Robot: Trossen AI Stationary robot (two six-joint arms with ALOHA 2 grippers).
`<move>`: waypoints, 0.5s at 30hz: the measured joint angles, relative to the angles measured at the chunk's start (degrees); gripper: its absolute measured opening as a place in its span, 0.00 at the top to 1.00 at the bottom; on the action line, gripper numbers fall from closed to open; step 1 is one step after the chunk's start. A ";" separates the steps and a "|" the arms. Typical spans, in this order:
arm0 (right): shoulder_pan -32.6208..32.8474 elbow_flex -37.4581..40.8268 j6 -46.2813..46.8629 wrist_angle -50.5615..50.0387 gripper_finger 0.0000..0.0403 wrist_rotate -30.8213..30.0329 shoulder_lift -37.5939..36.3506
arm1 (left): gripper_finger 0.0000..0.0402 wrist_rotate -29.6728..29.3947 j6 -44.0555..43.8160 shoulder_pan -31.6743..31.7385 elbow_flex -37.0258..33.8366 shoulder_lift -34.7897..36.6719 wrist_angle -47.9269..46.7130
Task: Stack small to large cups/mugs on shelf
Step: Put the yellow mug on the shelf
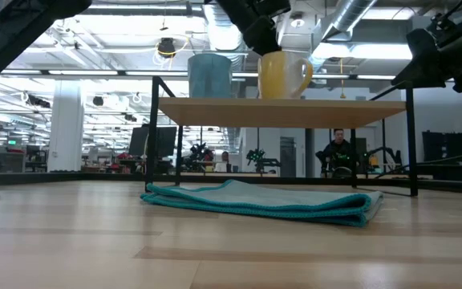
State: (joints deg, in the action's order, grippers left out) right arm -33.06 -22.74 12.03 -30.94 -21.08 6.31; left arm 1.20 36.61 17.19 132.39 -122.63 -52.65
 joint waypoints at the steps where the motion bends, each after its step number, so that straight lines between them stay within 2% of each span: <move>1: 0.02 0.00 0.00 0.00 0.67 0.00 0.00 | 0.52 -0.23 -0.28 0.00 0.20 0.00 -0.05; 11: 0.00 0.00 0.00 0.00 0.67 0.00 0.00 | 0.52 -0.74 -1.08 -0.22 0.34 -0.02 -0.66; 15: 0.00 0.00 0.00 0.02 0.67 0.00 0.00 | 0.52 -3.37 -1.08 -0.22 0.50 0.22 -0.39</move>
State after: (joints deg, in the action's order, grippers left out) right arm -33.06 -22.74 12.03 -30.92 -21.08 6.31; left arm -2.17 35.52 16.97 132.89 -122.42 -53.05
